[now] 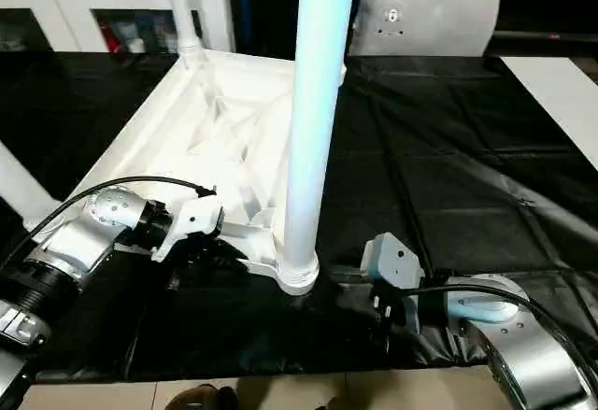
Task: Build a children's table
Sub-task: Rotate leg to tighten
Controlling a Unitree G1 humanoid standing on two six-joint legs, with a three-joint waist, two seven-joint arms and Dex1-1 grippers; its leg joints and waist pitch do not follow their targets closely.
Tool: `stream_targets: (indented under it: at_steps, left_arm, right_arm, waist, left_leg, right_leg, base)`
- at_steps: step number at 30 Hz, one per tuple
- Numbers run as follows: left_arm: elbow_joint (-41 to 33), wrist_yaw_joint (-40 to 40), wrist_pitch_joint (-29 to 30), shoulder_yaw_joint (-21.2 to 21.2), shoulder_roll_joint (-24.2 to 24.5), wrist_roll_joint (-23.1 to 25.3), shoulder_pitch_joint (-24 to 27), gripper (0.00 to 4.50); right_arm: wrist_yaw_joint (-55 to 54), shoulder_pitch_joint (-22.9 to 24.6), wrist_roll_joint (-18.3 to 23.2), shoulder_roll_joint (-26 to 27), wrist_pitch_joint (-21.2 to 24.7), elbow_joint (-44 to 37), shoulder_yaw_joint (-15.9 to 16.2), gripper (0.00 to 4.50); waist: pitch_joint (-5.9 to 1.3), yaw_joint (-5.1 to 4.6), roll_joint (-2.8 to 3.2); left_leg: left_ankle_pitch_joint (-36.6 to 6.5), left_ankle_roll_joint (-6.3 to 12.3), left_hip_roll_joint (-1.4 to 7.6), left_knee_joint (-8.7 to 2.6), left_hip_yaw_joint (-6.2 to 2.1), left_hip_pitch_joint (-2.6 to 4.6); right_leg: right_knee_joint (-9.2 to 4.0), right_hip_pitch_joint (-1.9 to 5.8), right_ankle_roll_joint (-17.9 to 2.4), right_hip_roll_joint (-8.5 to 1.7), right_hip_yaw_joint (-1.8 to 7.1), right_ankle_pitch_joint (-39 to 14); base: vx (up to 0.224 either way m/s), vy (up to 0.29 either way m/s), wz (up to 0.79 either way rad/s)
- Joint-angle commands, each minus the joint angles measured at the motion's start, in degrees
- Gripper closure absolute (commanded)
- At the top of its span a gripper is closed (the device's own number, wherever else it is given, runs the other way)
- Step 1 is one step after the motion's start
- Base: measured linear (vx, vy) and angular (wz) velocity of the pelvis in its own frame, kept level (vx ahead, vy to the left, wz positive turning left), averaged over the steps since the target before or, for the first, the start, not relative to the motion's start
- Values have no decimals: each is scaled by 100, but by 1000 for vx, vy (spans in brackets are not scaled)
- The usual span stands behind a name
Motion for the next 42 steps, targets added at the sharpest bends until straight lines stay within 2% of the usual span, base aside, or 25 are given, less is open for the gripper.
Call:
stream_targets:
  at_steps: [1,3,4,5,6,8,11,13,15,16,19,21,23,24,25,26,27,28,30,31,34,35,36,41,42]
  left_arm:
    - [-292,73,371,238,-26,-349,248,449]
    - [-528,373,700,298,40,-309,454,449]
    - [-586,511,753,339,47,-280,544,449]
    - [-672,711,825,402,54,-239,676,449]
    - [-823,931,928,498,46,-224,831,449]
    - [-1229,1245,1238,642,46,-223,1116,449]
    - [-1679,1387,1514,709,62,-210,1349,449]
    - [-1999,1549,1801,780,41,-203,1484,449]
    - [-2416,1787,2092,852,8,-222,1639,449]
    - [-2448,1799,2075,846,14,-214,1643,449]
    - [-2494,1833,1891,818,21,-146,1647,449]
    - [-2542,1725,1762,757,46,-140,1672,449]
    - [-2583,1540,1687,646,137,-108,1697,449]
    - [-2555,1458,1622,593,177,-85,1682,449]
    - [-2513,1406,1558,564,197,-76,1662,449]
    - [-2490,1384,1529,552,205,-74,1651,449]
    - [-2348,1196,1303,487,241,-96,1568,449]
    - [-2271,1074,1184,465,246,-134,1516,450]
    - [-2160,922,1101,433,251,-171,1426,450]
    - [-2130,885,1090,425,251,-178,1401,450]
    - [-1943,628,1028,373,253,-216,1260,450]
    - [-1897,561,985,351,262,-212,1228,450]
    - [-1750,450,844,308,260,-180,1122,450]
    - [-1468,259,648,284,221,-161,942,450]
    - [-1437,223,634,278,214,-153,927,450]
  right_arm:
    - [-16,-32,-30,2,-63,75,-29,0]
    - [-52,-54,-21,21,-94,116,-87,0]
    - [-57,-57,-16,20,-99,127,-104,0]
    - [-61,-62,-8,16,-103,142,-128,0]
    - [-62,-62,-3,7,-118,162,-149,0]
    - [-85,-62,1,-8,-150,212,-207,0]
    - [-93,-77,-2,-10,-179,271,-236,0]
    - [-99,-96,-4,-11,-206,323,-249,0]
    - [-134,-180,-31,22,-238,425,-234,0]
    - [-148,-217,-42,41,-234,453,-221,0]
    - [-202,-357,-106,129,-233,558,-156,0]
    - [-225,-547,-150,240,-272,717,-70,0]
    - [-207,-740,-147,341,-347,884,-9,0]
    - [-171,-852,-110,395,-368,972,10,0]
    - [-127,-925,-69,427,-373,1021,18,0]
    - [-105,-958,-49,442,-374,1042,22,0]
    - [47,-1152,31,490,-389,1191,48,0]
    - [169,-1276,65,514,-411,1309,68,19]
    - [360,-1473,105,566,-470,1516,97,19]
    - [414,-1524,118,583,-484,1573,106,33]
    - [832,-1780,231,649,-520,1879,206,57]
    - [921,-1835,217,651,-554,1956,248,57]
    - [1146,-1992,151,648,-653,2192,364,71]
    - [1542,-2359,104,739,-778,2721,520,98]
    - [1627,-2432,84,767,-810,2831,548,123]
  waist:
    - [-359,26,-36]
    - [-346,5,-42]
    - [-348,5,-41]
    - [-349,2,-70]
    - [-326,-9,-59]
    - [-307,-60,-131]
    - [-288,-133,-95]
    - [-262,-174,-140]
    - [-251,-197,-145]
    - [-233,-202,-164]
    - [-241,-210,-169]
    - [-237,-212,-218]
    - [-245,-210,-215]
    - [-252,-208,-207]
    - [-265,-213,-238]
    - [-279,-200,-222]
    - [-282,-195,-253]
    - [-291,-182,-260]
    - [-288,-144,-256]
    - [-281,-135,-262]
    - [-266,-96,-247]
    - [-271,-75,-242]
    - [-271,-71,-266]
    - [-273,4,-257]
    - [-266,16,-260]
  left_leg:
    - [-696,558,536,-461,-227,129]
    - [-622,714,505,-432,-202,117]
    - [-638,723,500,-426,-199,123]
    - [-644,720,513,-427,-201,114]
    - [-708,722,511,-444,-202,116]
    - [-823,700,511,-460,-200,107]
    - [-942,613,493,-465,-207,111]
    - [-1011,578,487,-478,-200,117]
    - [-1008,547,489,-474,-205,116]
    - [-994,561,480,-480,-198,117]
    - [-912,595,470,-476,-187,126]
    - [-832,641,467,-473,-169,125]
    - [-783,654,464,-466,-167,133]
    - [-677,681,465,-456,-160,131]
    - [-600,721,465,-443,-151,131]
    - [-400,803,463,-429,-151,123]
    - [-261,918,450,-405,-141,106]
    - [-192,967,448,-395,-134,108]
    - [-114,1055,449,-370,-109,116]
    - [-145,1054,448,-375,-110,106]
    - [-353,927,470,-396,-104,140]
    - [-302,899,482,-399,-104,145]
    - [-245,914,480,-397,-100,144]
    - [-276,885,484,-387,-78,151]
    - [-333,844,491,-398,-77,155]
  right_leg:
    - [-338,161,-1798,-582,237,740]
    - [-366,148,-1792,-578,242,774]
    - [-375,150,-1788,-582,245,706]
    - [-372,167,-1777,-577,243,614]
    - [-392,149,-1747,-560,238,438]
    - [-423,155,-1694,-554,239,112]
    - [-464,137,-1602,-539,259,-426]
    - [-488,113,-1552,-518,271,-644]
    - [-496,103,-1519,-521,286,-778]
    - [-516,87,-1504,-505,287,-797]
    - [-502,71,-1463,-481,293,-691]
    - [-500,67,-1441,-483,300,-573]
    - [-486,60,-1454,-488,297,-535]
    - [-470,60,-1462,-480,303,-371]
    - [-460,66,-1465,-474,304,-229]
    - [-414,76,-1484,-468,300,109]
    - [-384,79,-1500,-465,299,391]
    - [-376,79,-1497,-465,297,489]
    - [-346,49,-1544,-459,294,692]
    - [-349,53,-1551,-467,289,632]
    - [-377,29,-1576,-466,285,191]
    - [-358,29,-1586,-458,281,234]
    - [-344,26,-1603,-449,279,332]
    - [-339,15,-1670,-480,284,316]
    - [-346,12,-1667,-478,283,246]
  base:
    - [0,0,0]
    - [0,0,0]
    - [0,0,0]
    - [0,0,0]
    - [0,0,0]
    - [0,0,0]
    - [0,0,0]
    - [0,0,0]
    - [0,0,0]
    - [0,0,0]
    - [0,0,0]
    - [0,0,0]
    - [0,0,0]
    - [0,0,0]
    - [0,0,0]
    - [0,0,0]
    - [0,0,0]
    - [0,0,0]
    - [0,0,0]
    - [0,0,0]
    - [0,0,0]
    - [0,0,0]
    - [0,0,0]
    - [0,0,0]
    - [0,0,0]
